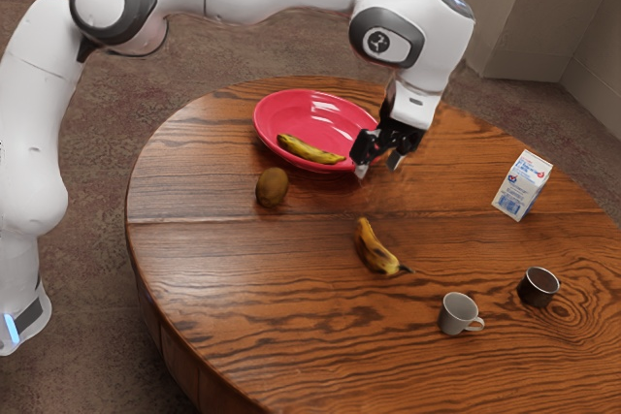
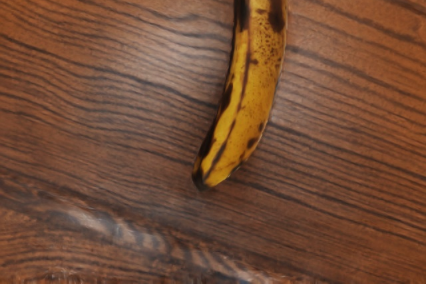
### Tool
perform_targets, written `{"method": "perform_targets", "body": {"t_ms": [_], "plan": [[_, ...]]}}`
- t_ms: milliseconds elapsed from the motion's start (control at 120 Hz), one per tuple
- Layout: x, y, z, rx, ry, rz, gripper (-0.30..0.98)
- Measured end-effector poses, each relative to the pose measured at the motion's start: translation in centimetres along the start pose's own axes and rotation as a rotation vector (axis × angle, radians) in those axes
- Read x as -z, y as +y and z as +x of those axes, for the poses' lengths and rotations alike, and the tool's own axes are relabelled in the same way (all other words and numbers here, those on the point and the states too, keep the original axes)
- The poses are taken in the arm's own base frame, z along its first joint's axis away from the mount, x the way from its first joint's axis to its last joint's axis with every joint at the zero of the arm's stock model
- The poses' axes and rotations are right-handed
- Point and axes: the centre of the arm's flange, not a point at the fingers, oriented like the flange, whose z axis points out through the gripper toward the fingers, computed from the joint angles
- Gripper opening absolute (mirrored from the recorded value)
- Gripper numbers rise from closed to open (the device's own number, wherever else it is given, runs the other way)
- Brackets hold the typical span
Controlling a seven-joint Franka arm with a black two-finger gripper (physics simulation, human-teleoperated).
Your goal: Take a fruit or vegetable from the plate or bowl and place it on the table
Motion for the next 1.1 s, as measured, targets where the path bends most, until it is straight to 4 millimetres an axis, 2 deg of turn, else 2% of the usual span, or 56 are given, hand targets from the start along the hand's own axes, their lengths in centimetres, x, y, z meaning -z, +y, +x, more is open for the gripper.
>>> {"method": "perform_targets", "body": {"t_ms": [75, 167, 225, 275, 408, 608, 675, 808, 925, 992, 1100], "plan": [[0.3, -1.6, -7.3, 0.154, -0.03, -0.047, 0.63], [-1.9, -2.8, -16.4, 0.349, -0.073, -0.142, 0.66], [-3.8, -2.8, -19.6, 0.434, -0.09, -0.207, 0.67], [-5.0, -2.7, -21.1, 0.489, -0.098, -0.254, 0.67], [-6.4, -2.5, -22.5, 0.583, -0.107, -0.323, 0.68], [-6.7, -2.1, -22.1, 0.655, -0.115, -0.362, 0.68], [-6.6, -2.0, -21.1, 0.658, -0.12, -0.362, 0.68], [-6.2, -1.4, -16.8, 0.622, -0.129, -0.351, 0.69], [-6.2, -1.3, -15.9, 0.633, -0.13, -0.346, 0.69], [-6.7, -1.7, -16.7, 0.658, -0.133, -0.349, 0.69], [-8.3, -3.4, -20.4, 0.724, -0.131, -0.346, 0.69]]}}
